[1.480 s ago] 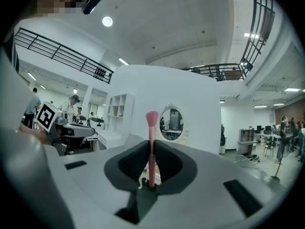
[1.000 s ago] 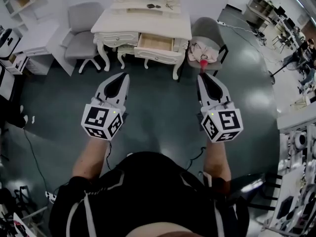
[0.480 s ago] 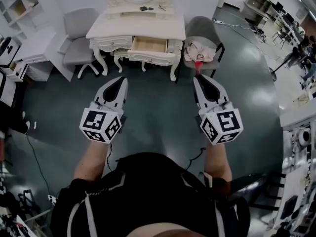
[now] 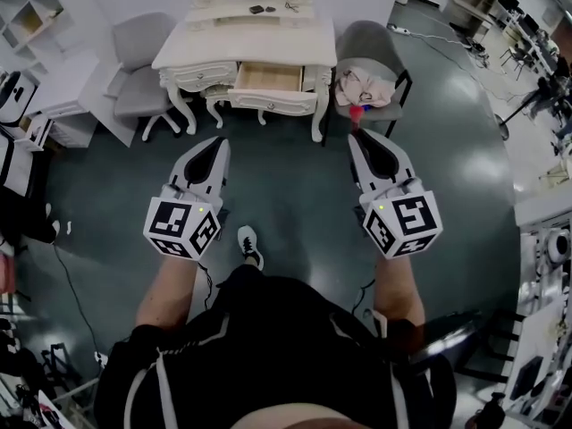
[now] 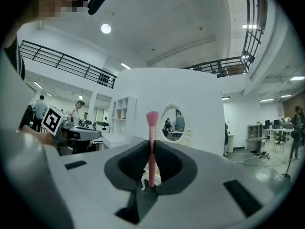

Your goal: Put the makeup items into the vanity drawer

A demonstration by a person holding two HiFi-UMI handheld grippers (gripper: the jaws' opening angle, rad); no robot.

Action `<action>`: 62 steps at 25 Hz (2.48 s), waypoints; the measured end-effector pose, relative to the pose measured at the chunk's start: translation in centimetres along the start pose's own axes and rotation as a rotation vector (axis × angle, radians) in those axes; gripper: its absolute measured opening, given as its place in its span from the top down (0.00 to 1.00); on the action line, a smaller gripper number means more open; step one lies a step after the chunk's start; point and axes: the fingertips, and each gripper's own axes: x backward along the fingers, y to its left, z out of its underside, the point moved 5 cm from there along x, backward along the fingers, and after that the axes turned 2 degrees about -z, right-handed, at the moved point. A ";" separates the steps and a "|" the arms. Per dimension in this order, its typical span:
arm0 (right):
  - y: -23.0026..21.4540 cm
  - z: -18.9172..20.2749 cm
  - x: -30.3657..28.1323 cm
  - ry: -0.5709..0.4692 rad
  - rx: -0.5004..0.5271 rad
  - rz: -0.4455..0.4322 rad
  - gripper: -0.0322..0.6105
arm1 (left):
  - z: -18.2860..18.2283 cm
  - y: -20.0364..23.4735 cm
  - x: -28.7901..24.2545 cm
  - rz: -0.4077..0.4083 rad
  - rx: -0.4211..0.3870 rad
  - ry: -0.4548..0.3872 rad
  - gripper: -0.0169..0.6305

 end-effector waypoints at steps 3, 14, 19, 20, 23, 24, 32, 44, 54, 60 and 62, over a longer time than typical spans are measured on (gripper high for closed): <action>-0.8 -0.1 -2.2 0.007 0.003 0.013 0.87 | 0.2 1.4 -2.2 0.018 0.006 -0.005 0.97; -2.0 -1.1 -12.0 0.039 0.013 0.056 0.87 | -0.2 10.2 -9.7 0.079 0.017 -0.033 0.97; -2.1 -0.9 -16.8 0.061 0.003 0.066 0.87 | 0.1 14.2 -12.8 0.095 0.029 -0.030 0.97; -2.1 -1.0 -17.7 0.063 0.002 0.066 0.87 | 0.0 14.9 -13.4 0.094 0.033 -0.032 0.97; -2.0 -1.1 -20.6 0.070 0.013 0.068 0.87 | -0.4 17.0 -15.1 0.104 0.042 -0.050 0.97; -1.9 -1.2 -21.6 0.073 0.016 0.068 0.87 | -0.5 17.7 -15.5 0.112 0.042 -0.054 0.97; -1.1 -0.9 -28.1 0.085 0.019 0.074 0.87 | 1.2 23.1 -17.9 0.157 0.078 -0.022 0.97; -7.3 0.7 -36.5 0.093 0.019 0.008 0.87 | 2.7 26.7 -24.4 0.070 0.029 0.001 0.97; -15.0 0.6 -44.5 0.080 0.011 -0.147 0.87 | 2.7 28.2 -33.9 0.025 0.077 0.031 0.97; -19.2 2.3 -48.6 0.099 0.014 -0.214 0.87 | 2.9 28.7 -38.7 -0.035 0.069 0.065 0.97; -20.4 2.7 -49.7 0.100 0.006 -0.233 0.87 | 2.9 28.7 -40.0 -0.047 0.054 0.075 0.97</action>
